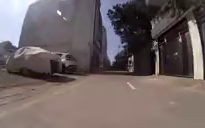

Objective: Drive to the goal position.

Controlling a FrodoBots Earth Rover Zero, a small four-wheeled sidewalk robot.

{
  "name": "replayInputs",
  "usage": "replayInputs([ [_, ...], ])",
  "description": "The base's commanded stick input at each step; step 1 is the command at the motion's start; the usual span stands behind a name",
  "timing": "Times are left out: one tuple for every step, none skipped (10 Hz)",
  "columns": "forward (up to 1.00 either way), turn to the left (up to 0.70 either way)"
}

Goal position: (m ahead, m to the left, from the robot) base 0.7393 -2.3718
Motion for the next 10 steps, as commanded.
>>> replayInputs([
  [1.0, 0.0],
  [1.0, 0.0],
  [1.0, 0.0],
  [1.0, 0.0],
  [1.0, 0.0],
  [1.0, 0.0],
  [1.0, 0.0],
  [1.0, 0.0],
  [1.0, 0.0],
  [1.0, 0.0],
])
